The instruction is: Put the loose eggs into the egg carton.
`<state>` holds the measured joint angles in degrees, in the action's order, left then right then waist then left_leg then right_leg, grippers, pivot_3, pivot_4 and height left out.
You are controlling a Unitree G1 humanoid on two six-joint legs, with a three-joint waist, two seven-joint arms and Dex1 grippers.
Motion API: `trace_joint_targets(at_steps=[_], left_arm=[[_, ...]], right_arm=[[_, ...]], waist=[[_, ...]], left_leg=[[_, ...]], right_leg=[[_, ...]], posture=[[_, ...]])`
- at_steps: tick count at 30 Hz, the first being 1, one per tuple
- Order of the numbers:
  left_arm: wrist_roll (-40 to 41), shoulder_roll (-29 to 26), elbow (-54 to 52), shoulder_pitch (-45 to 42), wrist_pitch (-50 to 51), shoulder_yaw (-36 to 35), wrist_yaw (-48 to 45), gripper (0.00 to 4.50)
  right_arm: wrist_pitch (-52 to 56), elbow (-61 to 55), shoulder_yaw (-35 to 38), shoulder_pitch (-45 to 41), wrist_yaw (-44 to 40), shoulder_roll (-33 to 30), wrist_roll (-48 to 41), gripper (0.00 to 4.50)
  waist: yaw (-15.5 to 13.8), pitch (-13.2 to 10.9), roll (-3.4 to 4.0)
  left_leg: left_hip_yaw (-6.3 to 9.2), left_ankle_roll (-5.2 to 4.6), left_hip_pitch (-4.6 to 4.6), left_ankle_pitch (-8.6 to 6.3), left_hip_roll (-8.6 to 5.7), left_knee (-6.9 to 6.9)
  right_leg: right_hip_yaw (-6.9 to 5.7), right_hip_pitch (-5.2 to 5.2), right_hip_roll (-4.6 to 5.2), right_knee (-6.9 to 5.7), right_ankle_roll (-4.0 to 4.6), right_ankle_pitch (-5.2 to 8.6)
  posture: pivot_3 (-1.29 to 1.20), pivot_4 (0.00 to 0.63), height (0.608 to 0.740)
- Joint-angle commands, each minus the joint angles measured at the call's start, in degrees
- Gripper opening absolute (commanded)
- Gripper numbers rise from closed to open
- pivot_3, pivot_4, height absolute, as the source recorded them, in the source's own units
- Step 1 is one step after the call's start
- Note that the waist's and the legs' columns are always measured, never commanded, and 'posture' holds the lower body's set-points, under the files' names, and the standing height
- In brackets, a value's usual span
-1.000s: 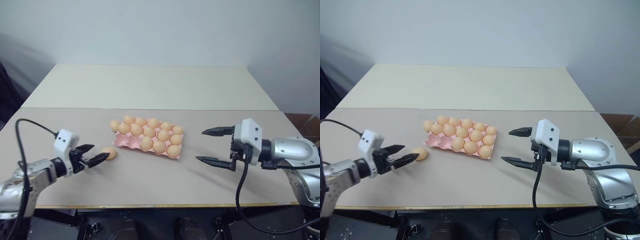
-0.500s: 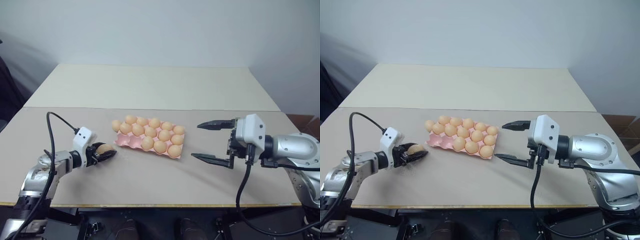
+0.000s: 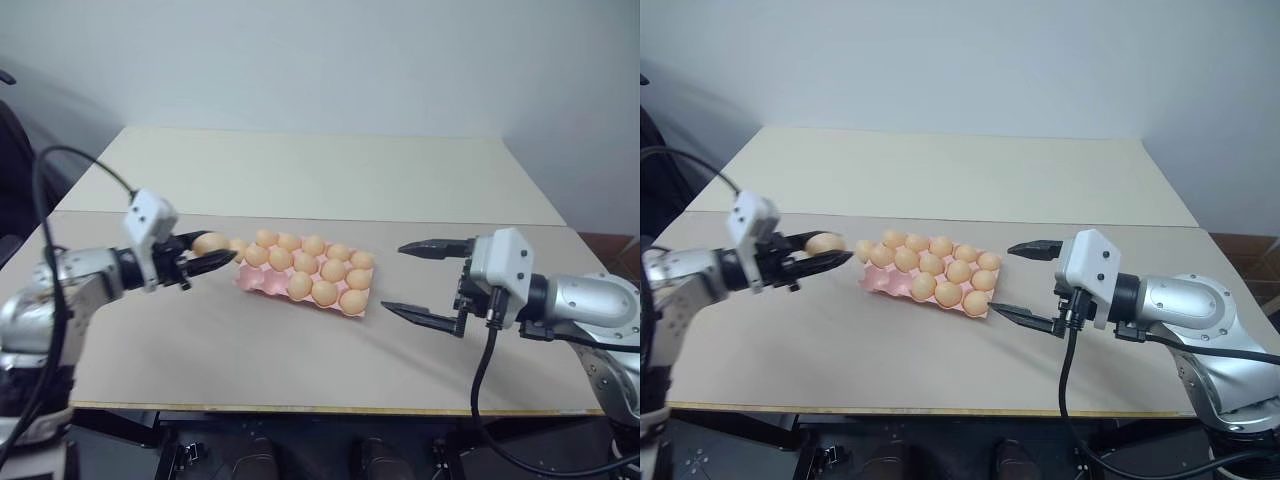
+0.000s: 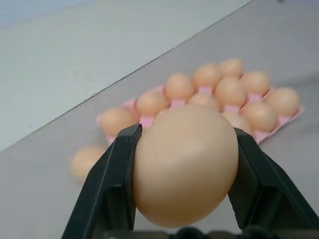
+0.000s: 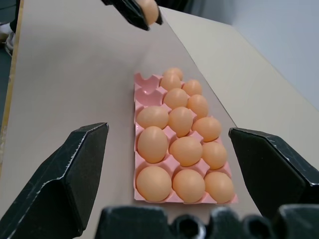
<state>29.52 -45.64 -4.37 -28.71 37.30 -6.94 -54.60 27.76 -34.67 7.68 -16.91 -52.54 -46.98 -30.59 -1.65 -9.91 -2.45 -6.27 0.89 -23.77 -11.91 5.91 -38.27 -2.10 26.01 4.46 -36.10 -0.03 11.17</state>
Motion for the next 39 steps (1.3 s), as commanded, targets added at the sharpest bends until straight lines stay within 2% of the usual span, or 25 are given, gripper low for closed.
trace_joint_targets(at_steps=[1, 8, 9, 14, 15, 18, 24, 28, 32, 36, 39], left_arm=[[-3.52, 3.0, 6.58, -5.21, -3.25, 6.12, -2.44, 2.09], [-10.08, 9.21, 18.64, -11.71, -8.55, 13.08, -4.14, 2.09], [-10.43, 9.44, 19.23, -12.04, -8.88, 13.42, -4.89, 2.8], [-10.23, 8.12, 17.88, -11.4, -8.88, 12.9, -8.5, 4.31], [-10.02, 7.68, 17.43, -11.18, -8.7, 12.28, -8.71, 4.48], [-8.59, 5.5, 14.64, -9.46, -9.15, 8.27, -8.33, 4.48], [-4.4, 0.06, 8.37, -2.63, -11.54, -4.27, -7.55, 4.48], [-3.92, -5.69, 0.46, 10.5, -13.34, -12.68, -9.22, 4.48], [2.28, -3.56, -9.41, 23.87, -8.73, -24.61, -5.98, 4.48], [4.31, -1.96, -16.63, 35.25, -6.21, -31.51, -4.17, 4.48], [6.28, -0.98, -19.51, 37.57, -4.37, -33.17, -1.43, 4.48]], right_arm=[[-0.31, -1.15, 0.58, -1.32, 0.99, -0.27, -0.39, 4.5], [0.02, -1.73, 0.11, -2.03, 2.48, 0.09, -0.69, 4.5], [0.08, -1.9, 0.22, -1.97, 2.64, 0.03, -0.78, 4.5], [0.26, -2.17, 0.77, -1.72, 3.19, -0.11, -1.25, 4.5], [0.24, -2.02, 0.66, -1.75, 3.31, -0.11, -1.07, 4.5], [0.08, -1.86, 0.5, -1.77, 3.34, 0.09, -1.12, 4.5], [-1.17, 0.39, -0.12, -2.43, 1.86, 0.26, -0.74, 4.5], [-1.9, 3.48, -0.32, -2.85, -0.31, 0.15, -0.87, 4.5], [-2.7, 6.86, -0.93, -1.79, -1.73, 0.73, -0.21, 4.5], [-3.93, 9.19, -1.37, -0.4, -2.97, 0.64, 0.6, 4.5], [-4.06, 9.53, -1.25, -0.48, -3.51, 0.7, 0.13, 4.5]], waist=[[0.11, 0.0, -0.01], [0.85, 0.0, -0.02], [0.9, -0.01, -0.03], [0.98, -0.01, -0.03], [0.98, -0.01, -0.03], [1.22, 0.0, -0.03], [1.46, 0.0, -0.02], [2.0, 0.0, -0.01], [1.83, 0.0, -0.01], [1.49, 0.0, 0.0], [1.06, 0.0, 0.0]], left_leg=[[0.0, -0.01, -0.01, 0.0, 0.0, -0.02], [0.04, -0.06, -0.1, 0.0, -0.01, -0.01], [0.05, -0.07, -0.1, -0.01, -0.01, -0.01], [0.06, -0.07, -0.13, 0.0, -0.02, -0.04], [0.07, -0.07, -0.11, 0.0, -0.02, -0.04], [0.08, -0.08, -0.09, 0.0, -0.01, -0.06], [0.09, -0.08, -0.1, 0.0, 0.01, -0.05], [0.07, -0.07, -0.09, 0.0, 0.01, 0.0], [0.07, -0.07, -0.1, -0.01, 0.04, 0.01], [0.05, -0.05, -0.08, -0.01, 0.05, 0.0], [0.01, -0.01, -0.03, -0.03, 0.05, 0.0]], right_leg=[[0.01, 0.0, -0.01, 0.0, -0.01, -0.01], [0.04, 0.06, -0.06, 0.02, -0.24, -0.17], [0.04, 0.06, -0.06, 0.02, -0.24, -0.17], [0.04, 0.07, -0.05, 0.01, -0.26, -0.17], [0.04, 0.07, -0.05, -0.02, -0.26, -0.17], [0.04, 0.07, -0.05, -0.05, -0.26, -0.17], [0.05, 0.09, -0.05, -0.03, -0.26, -0.16], [0.05, 0.11, -0.03, 0.01, -0.25, -0.16], [0.02, 0.12, -0.01, 0.0, -0.22, -0.13], [0.01, 0.14, 0.02, 0.01, 0.09, 0.05], [0.03, 0.13, 0.03, -0.01, 0.1, 0.05]], posture=[[0.0, 0.15, 0.74], [0.0, 0.15, 0.74], [0.0, 0.15, 0.74], [0.0, 0.15, 0.74], [0.0, 0.15, 0.74], [0.0, 0.15, 0.74], [0.0, 0.15, 0.74], [0.0, 0.15, 0.74], [0.0, 0.15, 0.74], [0.0, 0.15, 0.74], [0.0, 0.15, 0.74]])
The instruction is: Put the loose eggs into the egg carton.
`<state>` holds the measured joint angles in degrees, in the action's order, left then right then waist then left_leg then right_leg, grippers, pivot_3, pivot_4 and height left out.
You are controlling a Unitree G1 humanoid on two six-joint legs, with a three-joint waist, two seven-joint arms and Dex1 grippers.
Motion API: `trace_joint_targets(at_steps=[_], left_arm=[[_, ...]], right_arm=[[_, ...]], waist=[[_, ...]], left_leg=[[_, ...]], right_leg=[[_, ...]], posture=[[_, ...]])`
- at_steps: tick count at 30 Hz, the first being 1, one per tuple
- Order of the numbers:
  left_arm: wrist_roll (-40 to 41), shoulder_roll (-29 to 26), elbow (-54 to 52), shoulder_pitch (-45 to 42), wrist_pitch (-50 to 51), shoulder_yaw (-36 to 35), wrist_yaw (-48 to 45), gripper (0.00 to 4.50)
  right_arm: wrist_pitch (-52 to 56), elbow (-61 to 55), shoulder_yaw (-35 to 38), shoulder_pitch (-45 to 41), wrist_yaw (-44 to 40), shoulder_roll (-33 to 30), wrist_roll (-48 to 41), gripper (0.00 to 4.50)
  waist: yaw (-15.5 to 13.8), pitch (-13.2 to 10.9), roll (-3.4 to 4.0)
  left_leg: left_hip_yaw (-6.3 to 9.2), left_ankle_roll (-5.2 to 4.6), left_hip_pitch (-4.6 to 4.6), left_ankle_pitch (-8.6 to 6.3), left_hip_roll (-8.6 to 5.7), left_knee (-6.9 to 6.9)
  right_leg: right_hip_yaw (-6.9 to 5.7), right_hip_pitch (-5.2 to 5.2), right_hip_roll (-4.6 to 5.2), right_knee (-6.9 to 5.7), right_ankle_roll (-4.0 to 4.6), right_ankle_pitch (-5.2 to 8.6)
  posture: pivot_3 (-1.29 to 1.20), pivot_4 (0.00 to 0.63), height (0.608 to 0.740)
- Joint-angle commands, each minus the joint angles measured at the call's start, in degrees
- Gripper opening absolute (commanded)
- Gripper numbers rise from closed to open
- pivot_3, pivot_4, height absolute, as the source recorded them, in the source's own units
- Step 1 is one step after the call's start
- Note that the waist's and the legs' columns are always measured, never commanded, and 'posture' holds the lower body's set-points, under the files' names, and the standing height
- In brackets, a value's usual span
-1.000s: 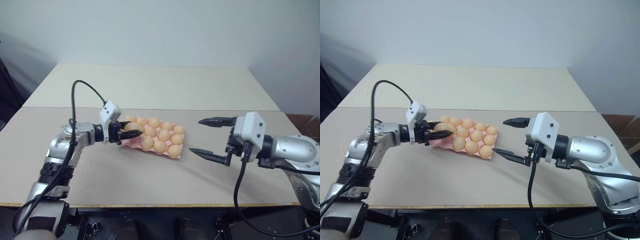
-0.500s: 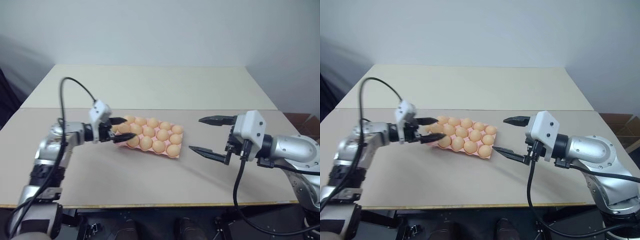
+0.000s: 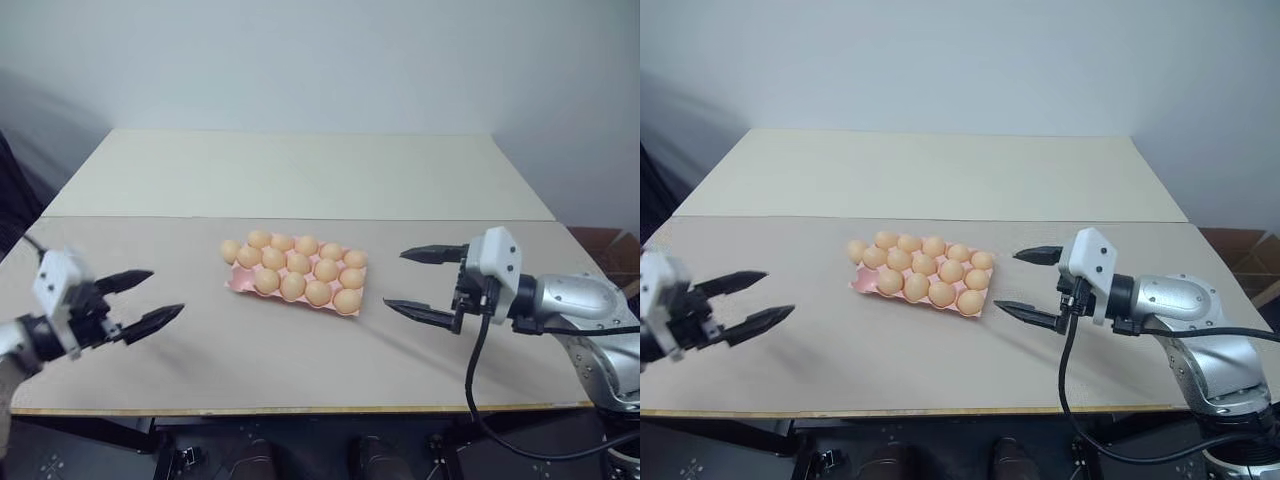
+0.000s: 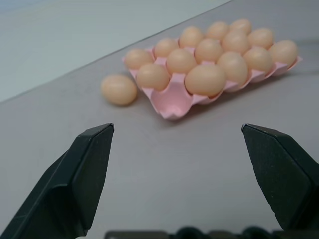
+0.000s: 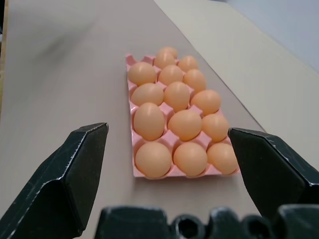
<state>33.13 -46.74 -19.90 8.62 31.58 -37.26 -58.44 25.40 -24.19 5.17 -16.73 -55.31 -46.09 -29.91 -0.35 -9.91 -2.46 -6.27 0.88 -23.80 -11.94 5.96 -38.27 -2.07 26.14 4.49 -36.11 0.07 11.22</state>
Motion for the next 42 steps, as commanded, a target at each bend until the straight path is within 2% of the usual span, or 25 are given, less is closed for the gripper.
trace_joint_targets(at_steps=[1, 4, 6, 11, 17, 20, 25, 32, 42], left_arm=[[2.96, 0.17, -4.3, 0.44, 1.54, -2.85, 3.02, 4.48], [3.12, -0.47, -3.36, -1.0, 2.5, -1.68, 5.0, 4.48], [4.37, -2.38, -1.4, -5.02, 8.87, 0.53, 9.07, 4.48], [0.61, -2.08, 8.44, -22.15, 16.1, 11.41, 19.16, 4.48], [-5.3, 6.16, 32.7, -44.24, 14.14, 21.11, 24.76, 4.48], [-9.05, 9.64, 44.19, -51.65, 10.27, 23.86, 26.67, 4.48], [-14.11, 14.8, 56.52, -59.57, 5.43, 27.68, 28.69, 4.48], [-18.59, 17.41, 67.65, -65.03, 0.84, 27.83, 33.28, 4.48], [-18.89, 15.04, 61.25, -58.99, 5.31, 27.71, 31.41, 4.48]], right_arm=[[-1.72, -0.92, 1.17, -0.8, -0.85, -0.16, -0.49, 4.5], [-1.77, -0.83, 0.87, -1.1, -0.81, 0.04, -0.05, 4.5], [-1.63, -1.01, 0.97, -1.22, -0.75, 0.12, -0.17, 4.5], [-1.74, -1.53, 1.0, -1.03, -0.31, 0.52, 0.25, 4.5], [-1.48, -2.9, 1.17, -0.48, 0.81, 1.06, 0.3, 4.5], [-1.39, -3.51, 1.3, -0.31, 1.51, 1.14, 0.4, 4.5], [-1.0, -4.38, 1.81, -0.05, 2.35, 0.91, 0.17, 4.5], [-0.53, -5.12, 1.99, -0.02, 3.39, 0.52, 0.18, 4.5], [-0.31, -5.59, 1.65, -0.2, 3.9, 0.51, 0.05, 4.5]], waist=[[-0.4, 0.0, 0.0], [-0.42, 0.0, 0.01], [-0.5, 0.0, 0.0], [-0.76, 0.01, -0.01], [-0.63, 0.03, -0.06], [-0.36, 0.03, -0.08], [-0.3, 0.02, -0.1], [-0.17, 0.02, -0.11], [-0.27, 0.02, -0.1]], left_leg=[[0.01, 0.05, 0.01, -0.03, 0.0, 0.0], [0.02, 0.35, 0.04, -0.21, 0.0, 0.0], [0.02, 0.33, 0.02, -0.19, 0.0, 0.0], [0.03, -0.03, 0.02, 0.02, -0.02, -0.01], [0.04, -0.06, -0.01, 0.04, -0.06, -0.02], [0.04, -0.06, -0.03, 0.04, -0.08, -0.02], [0.05, -0.06, -0.06, 0.04, -0.09, -0.01], [0.06, -0.06, -0.07, 0.04, -0.1, -0.05], [0.07, -0.06, -0.07, 0.04, -0.1, -0.05]], right_leg=[[-0.02, 0.0, 0.0, -0.02, 0.01, 0.0], [-0.03, -0.02, -0.01, -0.03, 0.01, 0.0], [-0.02, -0.02, -0.03, -0.02, 0.02, 0.0], [-0.02, -0.08, -0.04, -0.03, -0.05, -0.05], [-0.01, -0.11, -0.08, 0.0, -0.31, -0.27], [-0.01, -0.1, -0.08, 0.03, -0.14, -0.38], [-0.01, -0.09, -0.08, 0.04, -0.09, -0.42], [-0.01, -0.09, -0.08, 0.02, -0.2, -0.4], [-0.01, -0.09, -0.07, -0.01, -0.2, -0.4]], posture=[[0.0, 0.15, 0.74], [0.0, 0.15, 0.74], [0.0, 0.15, 0.74], [0.0, 0.15, 0.74], [0.0, 0.15, 0.74], [0.0, 0.15, 0.74], [0.0, 0.15, 0.74], [0.0, 0.15, 0.74], [0.0, 0.15, 0.74]])
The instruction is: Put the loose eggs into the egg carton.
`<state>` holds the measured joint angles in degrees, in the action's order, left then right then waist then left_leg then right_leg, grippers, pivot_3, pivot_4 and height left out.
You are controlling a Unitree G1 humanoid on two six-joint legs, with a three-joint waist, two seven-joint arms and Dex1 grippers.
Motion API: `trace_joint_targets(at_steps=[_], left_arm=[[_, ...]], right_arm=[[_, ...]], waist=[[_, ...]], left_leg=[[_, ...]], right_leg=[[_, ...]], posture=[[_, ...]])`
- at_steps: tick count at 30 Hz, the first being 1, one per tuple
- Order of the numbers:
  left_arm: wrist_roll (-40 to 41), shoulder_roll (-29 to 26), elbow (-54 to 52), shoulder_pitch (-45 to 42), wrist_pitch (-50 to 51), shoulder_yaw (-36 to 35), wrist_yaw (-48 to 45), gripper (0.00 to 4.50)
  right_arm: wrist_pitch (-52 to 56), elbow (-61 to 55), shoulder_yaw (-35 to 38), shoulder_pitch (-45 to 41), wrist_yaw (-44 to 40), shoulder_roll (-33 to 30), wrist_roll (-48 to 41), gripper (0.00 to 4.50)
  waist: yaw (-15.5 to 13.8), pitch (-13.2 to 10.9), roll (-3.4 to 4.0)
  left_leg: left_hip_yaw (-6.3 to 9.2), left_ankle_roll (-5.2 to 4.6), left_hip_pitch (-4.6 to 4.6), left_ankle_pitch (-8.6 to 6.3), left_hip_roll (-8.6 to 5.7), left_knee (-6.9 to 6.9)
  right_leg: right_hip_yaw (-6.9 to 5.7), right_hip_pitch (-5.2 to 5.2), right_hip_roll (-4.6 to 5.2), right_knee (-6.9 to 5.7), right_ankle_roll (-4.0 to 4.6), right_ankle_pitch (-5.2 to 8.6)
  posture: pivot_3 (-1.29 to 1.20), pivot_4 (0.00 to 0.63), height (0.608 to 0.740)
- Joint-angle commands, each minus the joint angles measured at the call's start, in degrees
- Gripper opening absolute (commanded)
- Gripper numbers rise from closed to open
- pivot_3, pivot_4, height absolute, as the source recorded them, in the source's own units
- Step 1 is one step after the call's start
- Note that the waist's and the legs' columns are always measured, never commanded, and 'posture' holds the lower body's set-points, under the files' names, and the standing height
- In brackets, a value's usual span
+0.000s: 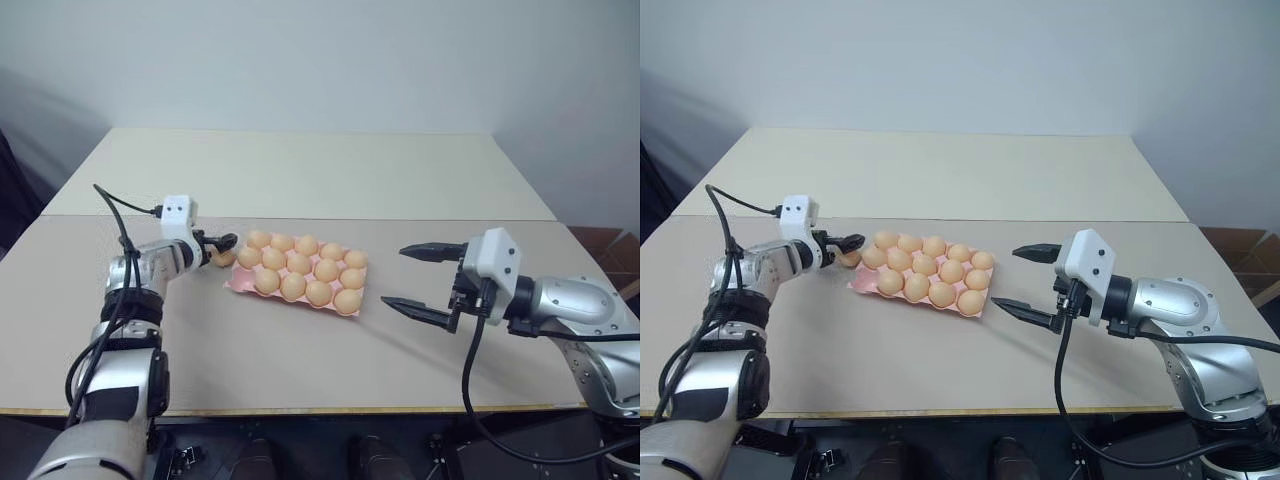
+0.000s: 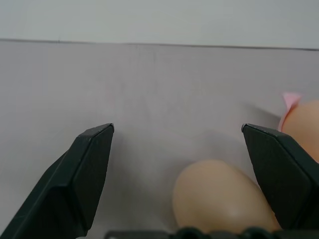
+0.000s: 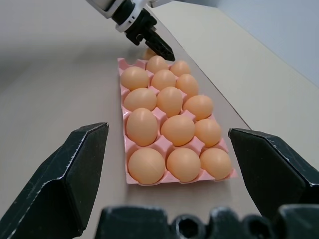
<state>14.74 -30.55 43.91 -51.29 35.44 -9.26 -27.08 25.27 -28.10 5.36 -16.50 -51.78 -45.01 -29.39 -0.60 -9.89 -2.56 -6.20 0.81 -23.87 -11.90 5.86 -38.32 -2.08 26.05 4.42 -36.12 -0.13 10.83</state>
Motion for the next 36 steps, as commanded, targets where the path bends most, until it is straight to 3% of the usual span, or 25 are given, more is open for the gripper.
trace_joint_targets(at_steps=[1, 13, 16, 22, 24, 32, 36], left_arm=[[-0.57, -1.21, -3.39, 1.42, 2.14, -0.22, 0.12, 4.48], [-0.54, -1.93, -13.22, 6.53, 10.2, 0.04, 0.66, 4.48], [-0.95, -1.6, -14.26, 7.49, 11.62, 0.33, 1.33, 3.89], [-1.06, -1.33, -15.5, 7.77, 11.86, -0.15, 1.58, 1.98], [-1.06, -1.57, -15.97, 7.78, 12.22, -0.26, 1.61, 1.55], [-0.22, -5.33, -27.82, 13.11, 14.89, -1.35, 0.23, 1.44], [3.2, -10.56, -39.43, 19.16, 10.35, -2.86, -8.35, 1.44]], right_arm=[[-0.21, -1.61, 1.34, -0.59, 0.39, -0.51, -0.42, 4.5], [-0.07, -1.38, 0.24, -1.93, 0.99, 0.34, -0.28, 4.5], [-0.11, -1.37, 0.13, -2.13, 1.32, 0.47, -0.17, 4.5], [-0.08, -1.05, -0.26, -3.02, 1.89, 0.99, -0.05, 4.5], [-0.09, -1.12, -0.38, -3.14, 1.96, 1.04, 0.0, 4.5], [-0.12, -1.85, -0.58, -2.49, 2.63, 1.16, -0.25, 4.5], [0.19, -2.76, -0.14, -1.6, 3.03, 0.89, -0.43, 4.5]], waist=[[0.0, 0.0, 0.0], [0.5, 0.01, 0.0], [0.51, 0.01, 0.01], [0.3, 0.01, 0.01], [0.22, 0.01, 0.01], [0.58, 0.01, 0.01], [0.68, 0.0, 0.0]], left_leg=[[0.0, 0.0, 0.0, 0.0, 0.0, -0.01], [0.0, 0.0, 0.06, 0.01, 0.0, -0.04], [0.0, 0.0, 0.07, 0.01, 0.0, -0.04], [0.0, 0.0, 0.07, 0.01, 0.0, -0.05], [0.0, 0.0, 0.06, 0.01, 0.0, -0.05], [0.0, 0.0, 0.04, 0.0, 0.0, -0.04], [0.01, 0.0, 0.02, 0.0, 0.02, -0.03]], right_leg=[[0.0, 0.0, 0.0, -0.01, -0.02, 0.01], [0.04, -0.01, 0.0, -0.08, -0.14, 0.07], [0.04, -0.01, -0.01, -0.09, -0.13, 0.07], [0.04, -0.02, 0.0, -0.09, -0.14, 0.07], [0.04, -0.02, 0.0, -0.07, -0.13, 0.07], [0.05, 0.0, 0.0, -0.07, -0.07, 0.04], [0.05, 0.04, 0.0, -0.07, -0.06, 0.04]], posture=[[0.0, 0.15, 0.74], [0.0, 0.15, 0.74], [0.0, 0.15, 0.74], [0.0, 0.15, 0.74], [0.0, 0.15, 0.74], [0.0, 0.15, 0.74], [0.0, 0.15, 0.74]])
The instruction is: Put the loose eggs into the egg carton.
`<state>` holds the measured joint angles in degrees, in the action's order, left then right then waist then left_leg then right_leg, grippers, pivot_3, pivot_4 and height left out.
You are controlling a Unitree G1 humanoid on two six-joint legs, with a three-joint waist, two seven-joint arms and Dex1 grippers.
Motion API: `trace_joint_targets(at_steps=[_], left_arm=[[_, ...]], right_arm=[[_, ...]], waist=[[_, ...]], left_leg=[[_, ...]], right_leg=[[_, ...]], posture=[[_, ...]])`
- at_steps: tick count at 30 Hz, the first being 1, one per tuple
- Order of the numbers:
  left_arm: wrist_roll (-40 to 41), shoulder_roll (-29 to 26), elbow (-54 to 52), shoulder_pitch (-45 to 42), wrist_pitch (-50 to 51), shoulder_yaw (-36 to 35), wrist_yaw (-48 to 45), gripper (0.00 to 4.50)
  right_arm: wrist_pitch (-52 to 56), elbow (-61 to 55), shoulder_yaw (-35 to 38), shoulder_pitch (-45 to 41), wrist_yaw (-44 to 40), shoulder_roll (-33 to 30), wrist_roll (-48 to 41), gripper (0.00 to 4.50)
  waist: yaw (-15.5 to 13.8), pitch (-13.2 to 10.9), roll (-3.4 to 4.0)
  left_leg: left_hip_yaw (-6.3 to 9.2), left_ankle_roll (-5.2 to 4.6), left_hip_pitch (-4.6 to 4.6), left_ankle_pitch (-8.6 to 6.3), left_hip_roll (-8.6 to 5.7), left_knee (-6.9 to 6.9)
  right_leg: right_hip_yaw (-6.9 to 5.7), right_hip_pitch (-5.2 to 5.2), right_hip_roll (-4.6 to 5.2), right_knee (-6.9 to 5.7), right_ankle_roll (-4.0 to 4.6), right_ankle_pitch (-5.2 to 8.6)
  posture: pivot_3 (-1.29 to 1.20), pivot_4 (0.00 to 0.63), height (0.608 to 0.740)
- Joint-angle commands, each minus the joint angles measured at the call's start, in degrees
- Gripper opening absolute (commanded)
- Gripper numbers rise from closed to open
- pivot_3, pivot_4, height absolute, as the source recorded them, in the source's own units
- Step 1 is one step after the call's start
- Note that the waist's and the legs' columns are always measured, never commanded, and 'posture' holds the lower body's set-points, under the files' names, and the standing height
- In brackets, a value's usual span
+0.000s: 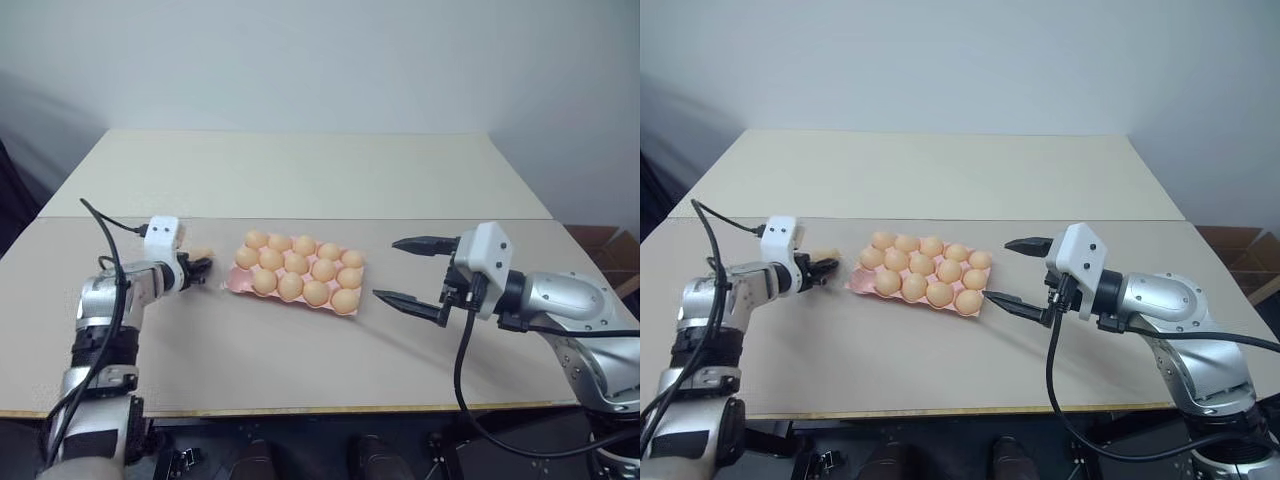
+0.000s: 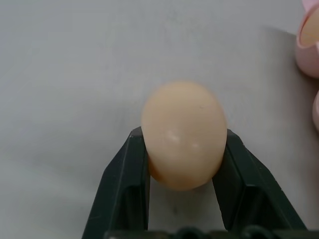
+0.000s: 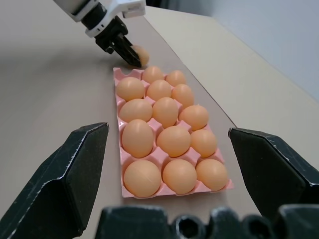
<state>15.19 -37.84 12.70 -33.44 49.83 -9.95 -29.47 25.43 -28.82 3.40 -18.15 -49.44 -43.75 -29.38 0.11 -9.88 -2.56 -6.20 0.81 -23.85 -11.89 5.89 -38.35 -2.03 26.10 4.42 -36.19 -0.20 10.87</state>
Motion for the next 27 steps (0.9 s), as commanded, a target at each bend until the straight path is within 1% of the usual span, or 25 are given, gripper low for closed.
trace_joint_targets(at_steps=[1, 3, 6, 9, 13, 15, 17, 20, 23, 27], left_arm=[[4.58, -4.63, -10.37, 2.17, -5.13, -2.44, -9.63, 1.44], [7.27, -6.28, -12.95, 2.82, -6.37, -2.12, -14.91, 1.44], [9.69, -6.56, -13.53, 1.53, -7.38, 0.62, -20.97, 1.44], [7.7, -6.19, -10.04, -0.93, -8.47, 5.69, -24.15, 1.44], [5.14, -5.6, -5.74, -2.39, -11.09, 10.43, -26.57, 1.44], [4.4, -4.97, -4.47, -3.24, -11.24, 11.68, -26.7, 2.12], [3.97, -5.1, -3.95, -3.64, -11.61, 12.28, -27.4, 2.58], [4.56, -5.72, -4.55, -3.32, -11.48, 10.84, -27.62, 3.55], [5.75, -7.81, -6.91, -2.02, -11.11, 8.55, -28.71, 4.48], [7.52, -10.59, -10.45, 1.23, -13.21, 3.11, -29.0, 4.48]], right_arm=[[0.08, -2.17, 1.87, 0.2, 0.82, -0.36, -0.43, 4.5], [0.08, -2.29, 1.85, 0.41, 0.97, -0.32, -0.36, 4.5], [-0.07, -2.26, 1.47, 0.38, 1.34, -0.07, -0.09, 4.5], [-0.2, -2.11, 1.08, 0.04, 1.88, 0.25, 0.04, 4.5], [-0.17, -2.4, 1.01, -0.01, 2.38, 0.37, 0.11, 4.5], [-0.08, -2.66, 1.13, 0.13, 2.63, 0.27, 0.02, 4.5], [0.05, -3.01, 1.35, 0.31, 2.83, 0.12, -0.12, 4.5], [0.27, -3.41, 1.65, 0.51, 3.16, 0.06, -0.25, 4.5], [0.46, -3.79, 2.04, 0.8, 3.33, -0.04, -0.48, 4.5], [0.45, -3.53, 2.07, 0.57, 3.2, -0.06, -0.71, 4.5]], waist=[[-0.06, 0.0, 0.0], [-0.42, 0.0, 0.0], [-1.01, 0.01, 0.01], [-1.1, 0.01, 0.01], [-0.72, 0.01, 0.01], [-0.59, 0.0, 0.01], [-0.64, 0.0, 0.01], [-0.7, 0.0, 0.01], [-0.61, 0.0, 0.01], [-0.47, 0.0, 0.01]], left_leg=[[0.0, 0.0, 0.0, 0.0, 0.0, 0.0], [0.0, 0.01, -0.02, 0.0, 0.0, 0.0], [-0.01, 0.01, 0.01, 0.0, -0.01, -0.01], [-0.01, 0.01, 0.01, 0.0, -0.01, -0.02], [-0.01, 0.0, -0.01, 0.0, -0.02, -0.02], [-0.01, -0.01, -0.02, 0.0, -0.01, -0.01], [0.0, -0.01, -0.03, 0.0, -0.01, -0.01], [0.0, -0.01, -0.03, 0.0, -0.01, -0.02], [0.0, -0.01, -0.03, 0.0, -0.01, -0.03], [0.0, -0.01, -0.03, 0.0, 0.0, -0.01]], right_leg=[[0.0, 0.0, 0.0, 0.0, 0.0, 0.0], [-0.01, 0.02, 0.02, 0.01, 0.0, 0.01], [-0.03, -0.03, 0.05, 0.03, -0.02, 0.07], [-0.03, -0.04, 0.04, 0.03, 0.05, 0.12], [-0.01, -0.03, 0.0, 0.03, -0.06, 0.05], [0.02, -0.01, -0.02, 0.04, -0.07, 0.05], [0.01, 0.0, -0.02, 0.03, -0.06, 0.05], [0.02, -0.01, -0.01, 0.04, -0.07, 0.05], [0.02, 0.0, 0.0, 0.03, -0.08, 0.05], [0.02, 0.03, -0.01, 0.02, -0.08, 0.06]], posture=[[0.0, 0.15, 0.74], [0.0, 0.15, 0.74], [0.0, 0.15, 0.74], [0.0, 0.15, 0.74], [0.0, 0.15, 0.74], [0.0, 0.15, 0.74], [0.0, 0.15, 0.74], [0.0, 0.15, 0.74], [0.0, 0.15, 0.74], [0.0, 0.15, 0.74]])
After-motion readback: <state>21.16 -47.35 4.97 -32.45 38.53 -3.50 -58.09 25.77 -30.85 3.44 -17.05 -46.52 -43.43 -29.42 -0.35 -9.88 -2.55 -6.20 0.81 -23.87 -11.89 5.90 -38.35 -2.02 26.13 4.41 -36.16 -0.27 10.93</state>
